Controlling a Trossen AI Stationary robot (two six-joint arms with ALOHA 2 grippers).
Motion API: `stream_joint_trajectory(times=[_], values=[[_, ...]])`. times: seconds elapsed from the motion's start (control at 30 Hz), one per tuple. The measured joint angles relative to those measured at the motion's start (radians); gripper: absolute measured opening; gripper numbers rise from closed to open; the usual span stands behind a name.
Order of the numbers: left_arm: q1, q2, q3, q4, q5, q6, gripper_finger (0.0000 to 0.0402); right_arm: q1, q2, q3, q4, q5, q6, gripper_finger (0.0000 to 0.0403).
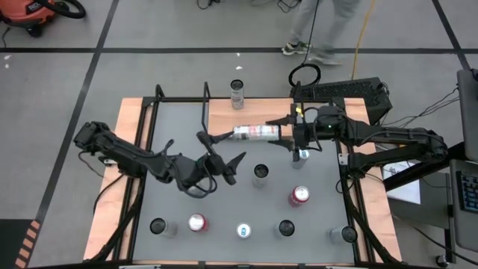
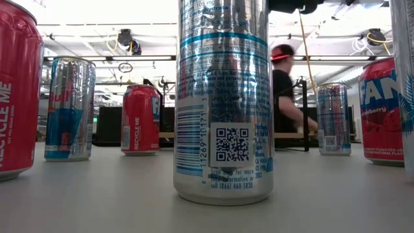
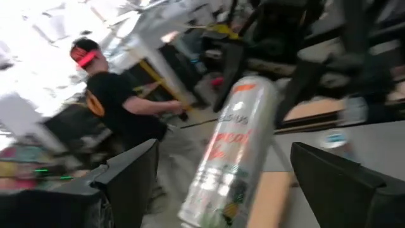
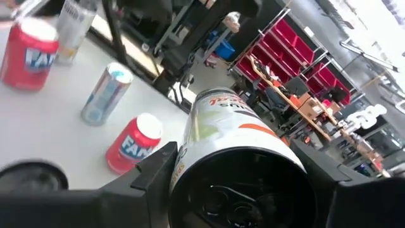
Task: Place canned beverage on shelf
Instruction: Put the top right white yellow soda can on the shelf
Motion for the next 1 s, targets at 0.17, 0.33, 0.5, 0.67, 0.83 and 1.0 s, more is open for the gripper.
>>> stream_joint_trajectory(times=[0.17, 0.33, 0.5, 0.67, 0.83, 1.0], values=[[0.040, -0.043, 0.000, -0.172, 0.090, -0.150, 0.0350, 0.002, 0.000, 0.000, -0.010, -0.002, -0.084, 0.0212], [0.091, -0.058, 0.000, -0.278, 0.180, -0.237, 0.0350, 0.002, 0.000, 0.000, -0.017, -0.034, -0.154, 0.0212], [0.138, -0.058, 0.000, -0.305, 0.291, -0.257, 0.0350, 0.011, 0.000, 0.000, -0.019, -0.059, -0.245, 0.0212], [0.171, -0.058, 0.000, -0.357, 0.325, -0.260, 0.0350, 0.031, 0.000, 0.000, -0.027, -0.056, -0.323, 0.0212], [0.178, -0.057, 0.000, -0.409, 0.375, -0.284, 0.0350, 0.043, 0.000, 0.000, -0.026, -0.057, -0.374, 0.0212], [0.179, -0.057, -0.001, -0.439, 0.374, -0.302, 0.0350, 0.042, 0.000, 0.000, -0.026, -0.055, -0.418, 0.0212]])
